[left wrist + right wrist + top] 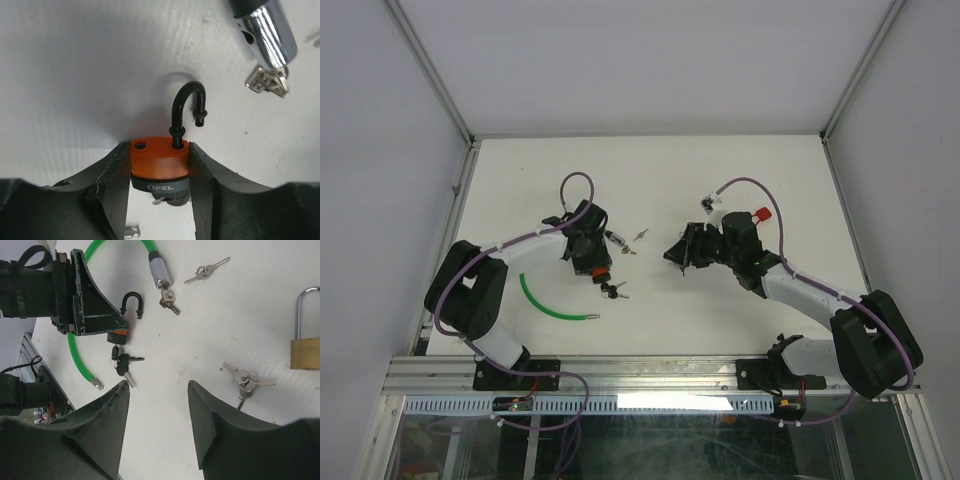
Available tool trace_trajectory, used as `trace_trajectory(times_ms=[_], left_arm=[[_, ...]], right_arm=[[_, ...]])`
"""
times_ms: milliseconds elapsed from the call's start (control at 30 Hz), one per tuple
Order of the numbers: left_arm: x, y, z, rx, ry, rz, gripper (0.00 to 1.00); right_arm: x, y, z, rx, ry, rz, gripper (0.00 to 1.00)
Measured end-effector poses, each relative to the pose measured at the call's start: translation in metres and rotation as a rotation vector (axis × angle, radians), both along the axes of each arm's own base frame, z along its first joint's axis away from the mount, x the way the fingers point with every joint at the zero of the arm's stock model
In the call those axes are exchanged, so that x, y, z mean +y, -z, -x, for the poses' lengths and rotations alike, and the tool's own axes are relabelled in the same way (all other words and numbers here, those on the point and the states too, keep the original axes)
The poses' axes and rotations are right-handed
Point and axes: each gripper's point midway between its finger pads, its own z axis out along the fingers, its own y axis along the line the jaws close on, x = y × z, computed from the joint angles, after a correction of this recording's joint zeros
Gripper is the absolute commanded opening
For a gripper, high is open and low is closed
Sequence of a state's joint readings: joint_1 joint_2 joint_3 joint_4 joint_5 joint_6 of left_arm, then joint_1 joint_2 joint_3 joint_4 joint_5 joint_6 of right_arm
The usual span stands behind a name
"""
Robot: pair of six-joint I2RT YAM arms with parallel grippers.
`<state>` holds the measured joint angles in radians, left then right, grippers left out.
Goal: Unlock with the key
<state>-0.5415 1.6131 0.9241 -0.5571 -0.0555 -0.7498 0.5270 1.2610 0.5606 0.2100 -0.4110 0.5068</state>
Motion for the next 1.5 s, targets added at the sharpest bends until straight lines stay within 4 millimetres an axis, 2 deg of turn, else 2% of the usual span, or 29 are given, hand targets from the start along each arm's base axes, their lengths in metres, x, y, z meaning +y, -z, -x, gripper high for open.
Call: trace_trajectory(times_ms=[367, 567, 767, 867, 967, 1067, 1300, 1500], left_arm=[[0.043, 0.007, -0.015, -0.006, -0.141, -0.266, 0.38], [0.065, 0.004, -0.026, -0.048, -0.231, -0.386, 0.60], [0.080, 0.000, -0.022, -0.058, -0.266, -0.439, 0.84], [0.084, -0.002, -0.017, -0.057, -0.272, -0.441, 0.93], [0.085, -0.008, -0.011, -0.063, -0.268, -0.418, 0.99], [0.078, -0.022, -0.010, -0.104, -0.256, -0.347, 0.99], [0.053, -0.062, -0.016, -0.332, -0.215, -0.069, 0.99], [0.037, -0.074, -0.016, -0.476, -0.170, 0.104, 0.96]], right_arm=[[-0.016, 0.017, 0.001, 0.014, 0.050, 0.114, 0.55], [-0.020, 0.021, 0.002, 0.007, 0.066, 0.178, 0.56], [-0.024, 0.024, 0.003, -0.001, 0.079, 0.230, 0.57], [-0.026, 0.024, 0.002, -0.004, 0.087, 0.248, 0.58], [-0.029, 0.023, -0.001, -0.010, 0.099, 0.272, 0.58], [-0.033, 0.021, -0.005, -0.019, 0.116, 0.299, 0.58], [-0.040, 0.020, -0.022, -0.040, 0.147, 0.391, 0.59], [-0.047, 0.029, -0.043, -0.028, 0.173, 0.505, 0.59]])
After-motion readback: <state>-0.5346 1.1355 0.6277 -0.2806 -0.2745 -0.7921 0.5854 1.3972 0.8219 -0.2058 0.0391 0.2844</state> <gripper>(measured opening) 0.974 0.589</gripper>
